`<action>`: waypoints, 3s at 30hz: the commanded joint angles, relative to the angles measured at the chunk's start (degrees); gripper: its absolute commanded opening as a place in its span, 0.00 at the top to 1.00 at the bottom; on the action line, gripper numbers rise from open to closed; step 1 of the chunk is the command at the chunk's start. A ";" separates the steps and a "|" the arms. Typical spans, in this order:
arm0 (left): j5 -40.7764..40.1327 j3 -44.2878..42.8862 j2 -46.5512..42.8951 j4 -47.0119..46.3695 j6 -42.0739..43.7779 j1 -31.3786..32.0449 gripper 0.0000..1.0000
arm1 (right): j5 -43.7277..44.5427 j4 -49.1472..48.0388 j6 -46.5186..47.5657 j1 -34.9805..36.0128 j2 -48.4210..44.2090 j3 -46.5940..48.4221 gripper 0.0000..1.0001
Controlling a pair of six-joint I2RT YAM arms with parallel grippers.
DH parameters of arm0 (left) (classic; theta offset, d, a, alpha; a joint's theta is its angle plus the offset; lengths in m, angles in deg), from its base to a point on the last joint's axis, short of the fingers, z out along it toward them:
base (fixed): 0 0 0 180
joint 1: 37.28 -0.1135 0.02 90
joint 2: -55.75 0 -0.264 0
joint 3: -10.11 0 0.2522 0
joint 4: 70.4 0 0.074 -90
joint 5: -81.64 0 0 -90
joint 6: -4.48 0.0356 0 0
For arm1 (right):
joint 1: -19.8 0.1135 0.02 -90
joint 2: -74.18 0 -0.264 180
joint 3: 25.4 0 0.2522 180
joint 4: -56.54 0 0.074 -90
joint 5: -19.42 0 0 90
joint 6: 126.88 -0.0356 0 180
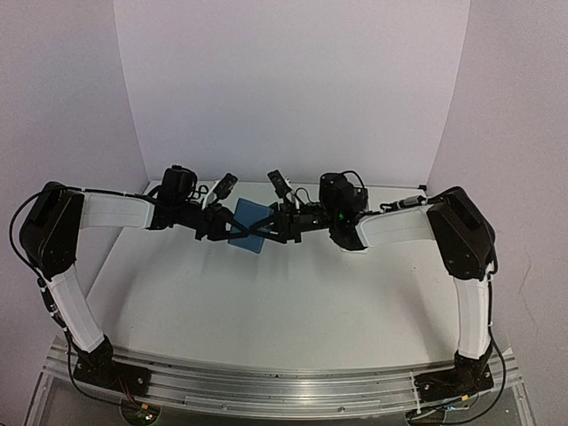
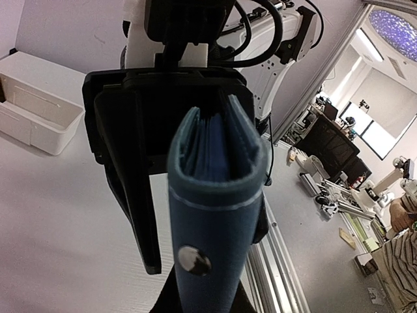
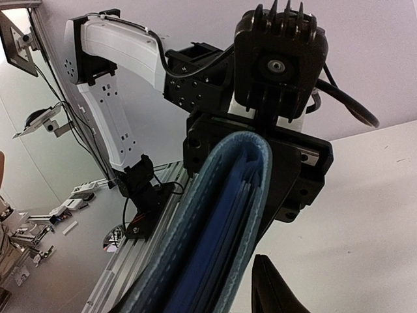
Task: Put the credit cards into the card holder
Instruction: Close the card holder at the center of the board.
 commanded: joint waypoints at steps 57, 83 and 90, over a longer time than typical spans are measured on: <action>-28.59 -10.58 24.58 -4.60 -53.12 3.09 0.63 | 43.15 37.32 -1.92 -10.80 -19.20 0.53 0.02; -40.02 -16.96 20.64 29.27 -41.94 6.67 0.24 | 41.62 37.32 -2.39 -10.76 -18.79 1.17 0.02; -44.50 -18.94 20.84 32.42 -36.48 5.36 0.23 | 41.89 37.32 -2.43 -10.78 -19.91 0.34 0.02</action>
